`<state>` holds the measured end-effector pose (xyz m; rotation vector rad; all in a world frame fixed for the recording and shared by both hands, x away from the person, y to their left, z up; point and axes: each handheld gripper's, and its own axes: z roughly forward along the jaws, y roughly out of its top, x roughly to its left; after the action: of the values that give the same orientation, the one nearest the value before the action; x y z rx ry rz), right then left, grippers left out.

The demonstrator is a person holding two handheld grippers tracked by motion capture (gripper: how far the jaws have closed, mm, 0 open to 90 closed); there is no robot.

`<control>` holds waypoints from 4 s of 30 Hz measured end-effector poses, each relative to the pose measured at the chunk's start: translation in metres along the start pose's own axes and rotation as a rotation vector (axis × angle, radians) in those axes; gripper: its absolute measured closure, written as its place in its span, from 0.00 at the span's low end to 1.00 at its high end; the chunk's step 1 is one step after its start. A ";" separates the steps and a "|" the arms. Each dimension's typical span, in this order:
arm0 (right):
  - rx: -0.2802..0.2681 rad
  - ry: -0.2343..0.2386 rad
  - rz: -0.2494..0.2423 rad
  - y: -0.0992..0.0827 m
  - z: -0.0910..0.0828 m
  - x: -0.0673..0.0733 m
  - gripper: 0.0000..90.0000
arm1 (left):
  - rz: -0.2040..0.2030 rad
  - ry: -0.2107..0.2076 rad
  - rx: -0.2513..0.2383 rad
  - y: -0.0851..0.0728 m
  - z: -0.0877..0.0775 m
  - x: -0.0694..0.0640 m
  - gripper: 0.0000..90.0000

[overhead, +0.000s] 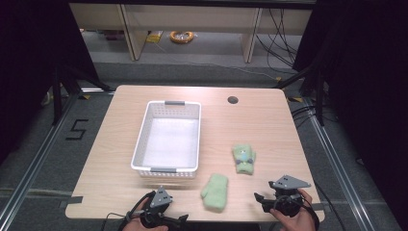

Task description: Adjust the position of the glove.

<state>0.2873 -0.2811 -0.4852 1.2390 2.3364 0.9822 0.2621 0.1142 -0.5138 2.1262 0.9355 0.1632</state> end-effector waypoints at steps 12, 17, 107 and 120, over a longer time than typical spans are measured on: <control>-0.027 0.030 -0.028 0.001 0.001 0.001 0.40 | 0.007 0.001 -0.016 0.001 0.001 -0.001 0.18; -0.045 0.041 -0.044 0.003 0.001 0.002 0.42 | 0.004 -0.019 -0.009 0.001 0.002 -0.004 0.19; -0.017 0.270 0.103 0.036 0.040 0.017 0.96 | 0.280 0.045 -0.008 0.076 0.075 -0.024 0.90; 0.042 0.198 0.077 0.032 0.047 0.022 0.78 | 0.240 0.044 0.019 0.073 0.074 -0.017 0.78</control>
<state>0.3200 -0.2306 -0.4958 1.3105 2.4860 1.1340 0.3209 0.0274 -0.5090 2.2568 0.7065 0.3237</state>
